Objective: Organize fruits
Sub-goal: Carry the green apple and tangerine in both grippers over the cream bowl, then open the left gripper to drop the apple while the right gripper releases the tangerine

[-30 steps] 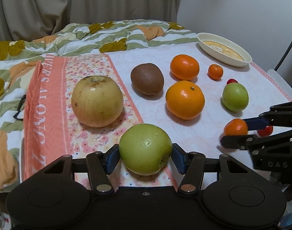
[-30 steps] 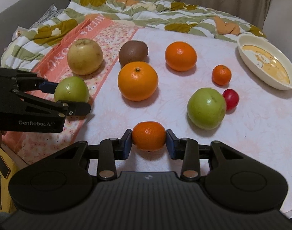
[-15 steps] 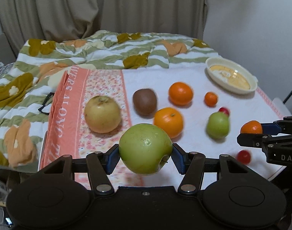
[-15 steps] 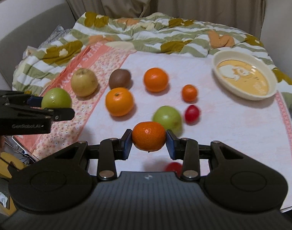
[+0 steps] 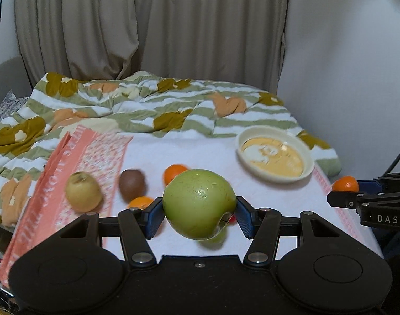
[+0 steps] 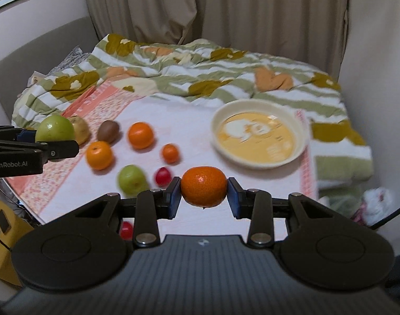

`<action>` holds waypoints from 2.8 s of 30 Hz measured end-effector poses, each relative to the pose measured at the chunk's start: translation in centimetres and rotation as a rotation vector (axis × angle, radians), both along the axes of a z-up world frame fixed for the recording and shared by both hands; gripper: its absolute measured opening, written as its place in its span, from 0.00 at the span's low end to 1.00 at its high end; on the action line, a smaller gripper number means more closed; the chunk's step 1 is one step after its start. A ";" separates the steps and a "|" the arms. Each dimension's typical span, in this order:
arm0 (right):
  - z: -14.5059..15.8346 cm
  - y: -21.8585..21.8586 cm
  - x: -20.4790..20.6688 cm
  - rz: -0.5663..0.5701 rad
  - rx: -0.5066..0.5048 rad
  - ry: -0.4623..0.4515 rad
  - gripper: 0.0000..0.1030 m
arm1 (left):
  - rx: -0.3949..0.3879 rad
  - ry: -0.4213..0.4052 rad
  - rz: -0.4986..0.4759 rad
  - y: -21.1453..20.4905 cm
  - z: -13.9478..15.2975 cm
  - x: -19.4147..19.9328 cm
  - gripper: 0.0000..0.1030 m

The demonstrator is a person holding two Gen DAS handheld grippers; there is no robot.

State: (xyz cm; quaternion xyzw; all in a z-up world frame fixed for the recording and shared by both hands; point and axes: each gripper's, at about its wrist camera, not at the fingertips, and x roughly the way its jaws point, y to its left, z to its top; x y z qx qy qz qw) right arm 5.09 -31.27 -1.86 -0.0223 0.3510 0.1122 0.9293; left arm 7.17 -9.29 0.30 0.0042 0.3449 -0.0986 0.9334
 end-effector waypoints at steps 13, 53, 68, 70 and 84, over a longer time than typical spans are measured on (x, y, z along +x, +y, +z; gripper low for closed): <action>2.9 -9.1 6.9 -0.029 -0.021 -0.074 0.51 | -0.023 -0.044 -0.070 -9.2 1.9 6.5 0.60; -5.1 -14.1 27.2 -0.062 0.000 0.102 0.51 | 0.243 0.070 -0.368 -21.5 -9.8 26.3 0.96; -7.5 -10.5 26.4 0.139 -0.092 0.099 0.51 | 0.124 0.121 -0.210 -14.5 -6.1 22.9 0.96; -8.2 -10.0 26.3 0.154 -0.110 0.102 0.51 | 0.131 0.118 -0.199 -13.9 -5.9 22.5 0.96; -8.3 -8.3 24.5 0.132 -0.186 0.005 1.00 | 0.146 0.093 -0.155 -11.2 -5.5 20.8 0.96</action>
